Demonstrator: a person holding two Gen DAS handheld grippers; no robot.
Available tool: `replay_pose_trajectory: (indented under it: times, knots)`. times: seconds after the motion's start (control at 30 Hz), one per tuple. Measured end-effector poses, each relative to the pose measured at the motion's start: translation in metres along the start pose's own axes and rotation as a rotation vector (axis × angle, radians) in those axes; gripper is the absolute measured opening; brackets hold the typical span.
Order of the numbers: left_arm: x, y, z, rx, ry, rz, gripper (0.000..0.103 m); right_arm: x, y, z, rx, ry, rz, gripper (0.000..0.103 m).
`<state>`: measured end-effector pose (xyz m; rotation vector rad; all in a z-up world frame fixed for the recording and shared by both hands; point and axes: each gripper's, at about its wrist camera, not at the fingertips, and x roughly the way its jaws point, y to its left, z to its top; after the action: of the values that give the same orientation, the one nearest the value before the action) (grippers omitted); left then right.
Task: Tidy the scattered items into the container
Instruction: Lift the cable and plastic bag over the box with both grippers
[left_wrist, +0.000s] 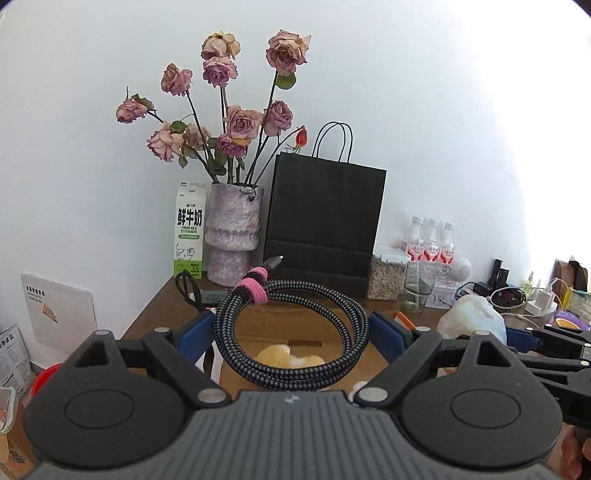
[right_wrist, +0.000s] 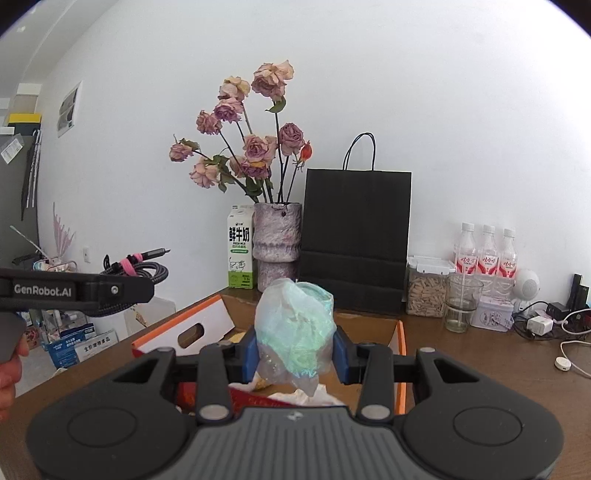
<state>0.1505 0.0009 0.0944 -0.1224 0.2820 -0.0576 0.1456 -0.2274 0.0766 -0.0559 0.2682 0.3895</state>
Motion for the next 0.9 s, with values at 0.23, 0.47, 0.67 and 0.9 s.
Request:
replay_pose_trajectory:
  times: [0.23, 0.47, 0.67, 0.9]
  knots:
    - [0.091, -0.012, 0.021, 0.041, 0.102, 0.074, 0.090, 0.084, -0.022, 0.027, -0.032, 0.081, -0.076, 0.038]
    - [0.178, -0.011, 0.008, 0.024, 0.290, 0.095, 0.090, 0.181, -0.046, 0.016, 0.020, 0.313, -0.074, 0.039]
    - [0.224, -0.001, -0.011, 0.018, 0.428, 0.179, 0.090, 0.223, -0.054, -0.009, 0.069, 0.467, -0.099, 0.038]
    - [0.231, 0.003, -0.019, 0.015, 0.455, 0.173, 0.091, 0.233, -0.054, -0.019, 0.065, 0.516, -0.096, 0.040]
